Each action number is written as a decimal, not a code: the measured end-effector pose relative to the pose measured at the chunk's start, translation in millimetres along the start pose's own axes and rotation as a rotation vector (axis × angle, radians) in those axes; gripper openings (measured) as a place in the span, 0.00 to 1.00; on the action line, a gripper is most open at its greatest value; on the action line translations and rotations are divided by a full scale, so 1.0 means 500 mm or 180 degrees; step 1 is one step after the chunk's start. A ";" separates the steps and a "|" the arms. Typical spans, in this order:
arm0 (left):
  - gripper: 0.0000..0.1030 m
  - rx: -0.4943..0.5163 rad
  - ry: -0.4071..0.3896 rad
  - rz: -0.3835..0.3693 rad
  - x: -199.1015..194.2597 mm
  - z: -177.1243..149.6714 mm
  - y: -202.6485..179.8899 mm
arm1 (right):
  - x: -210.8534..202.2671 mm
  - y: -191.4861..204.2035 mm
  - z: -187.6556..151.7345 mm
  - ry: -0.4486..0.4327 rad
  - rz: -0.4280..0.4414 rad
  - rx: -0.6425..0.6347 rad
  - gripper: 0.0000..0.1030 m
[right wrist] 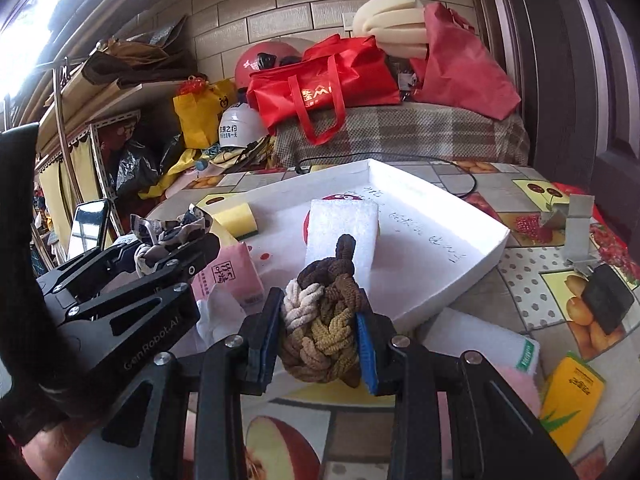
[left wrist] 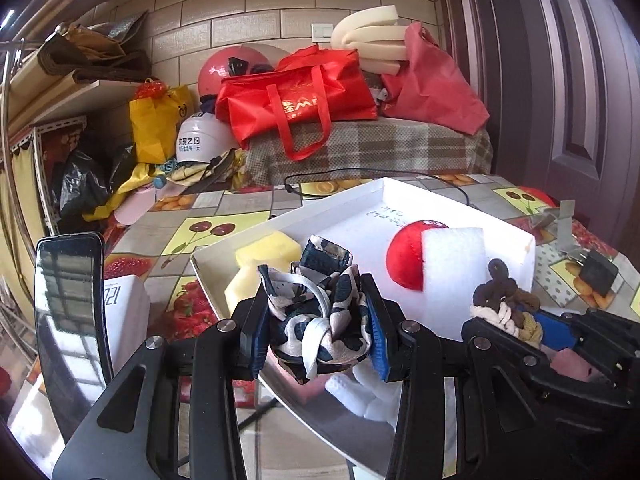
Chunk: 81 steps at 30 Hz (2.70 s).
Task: Organize soft objects
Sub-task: 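Carry the scrunchie and rope knot in both grippers over the tray, then open both grippers to release the scrunchie and rope knot into the tray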
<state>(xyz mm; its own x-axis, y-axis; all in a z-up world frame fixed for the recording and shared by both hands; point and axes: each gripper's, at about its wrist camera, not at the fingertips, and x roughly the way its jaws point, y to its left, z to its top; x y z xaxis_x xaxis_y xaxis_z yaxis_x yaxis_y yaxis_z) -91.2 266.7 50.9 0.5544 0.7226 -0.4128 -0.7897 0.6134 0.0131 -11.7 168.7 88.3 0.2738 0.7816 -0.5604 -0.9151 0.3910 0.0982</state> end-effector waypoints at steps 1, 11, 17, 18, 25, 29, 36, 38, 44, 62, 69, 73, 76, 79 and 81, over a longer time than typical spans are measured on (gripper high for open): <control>0.39 -0.0069 0.0000 0.0030 0.006 0.002 0.008 | 0.009 0.005 0.003 0.0032 -0.0001 -0.0007 0.33; 0.39 -0.0248 -0.0028 0.0040 0.026 0.013 0.025 | 0.105 -0.013 0.033 0.0374 -0.0063 0.0223 0.33; 0.39 -0.0301 -0.0006 0.0014 0.050 0.024 0.027 | 0.110 -0.097 0.059 0.0148 -0.0511 0.0685 0.33; 0.39 -0.0292 0.0008 -0.0003 0.058 0.027 0.024 | 0.107 -0.103 0.059 0.0129 -0.0482 0.0735 0.33; 0.39 -0.0109 0.0120 -0.0068 0.105 0.046 -0.009 | 0.097 -0.061 0.066 0.0014 -0.0505 0.0439 0.33; 0.40 -0.0153 0.0117 -0.0050 0.105 0.045 -0.002 | 0.102 -0.053 0.069 0.0010 -0.0516 0.0339 0.33; 0.45 -0.0083 0.0002 0.0069 0.091 0.042 -0.012 | 0.110 -0.056 0.071 0.0049 -0.0508 0.0313 0.38; 0.49 -0.0119 -0.0033 0.0145 0.087 0.042 -0.008 | 0.107 -0.054 0.071 0.0032 -0.0529 0.0302 0.44; 0.80 -0.0475 -0.0108 0.0471 0.077 0.038 0.034 | 0.104 -0.073 0.069 0.0015 -0.0657 0.0490 0.83; 0.94 -0.0693 -0.0361 0.0624 0.032 0.020 0.052 | 0.043 -0.052 0.060 -0.0474 -0.0883 0.0419 1.00; 1.00 -0.0777 -0.0354 0.0636 0.004 0.006 0.060 | 0.013 -0.034 0.044 -0.0549 -0.0844 0.0345 1.00; 1.00 -0.0762 -0.0436 0.0634 -0.029 -0.007 0.058 | -0.009 -0.029 0.029 -0.0547 -0.0778 0.0345 1.00; 1.00 -0.0746 -0.0456 0.0566 -0.049 -0.016 0.058 | -0.026 -0.030 0.016 -0.0531 -0.0715 0.0385 1.00; 1.00 -0.0740 -0.0464 0.0500 -0.067 -0.025 0.058 | -0.040 -0.030 0.004 -0.0497 -0.0643 0.0411 1.00; 1.00 -0.0743 -0.0453 0.0430 -0.077 -0.031 0.059 | -0.052 -0.029 -0.004 -0.0480 -0.0590 0.0402 1.00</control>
<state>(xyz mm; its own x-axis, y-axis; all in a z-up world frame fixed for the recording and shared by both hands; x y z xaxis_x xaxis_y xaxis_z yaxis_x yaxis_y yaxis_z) -139.9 252.1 53.1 0.4585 0.8402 -0.2895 -0.8886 0.4308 -0.1573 -6.3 141.8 99.8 0.4829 0.7509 -0.4505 -0.8037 0.5843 0.1124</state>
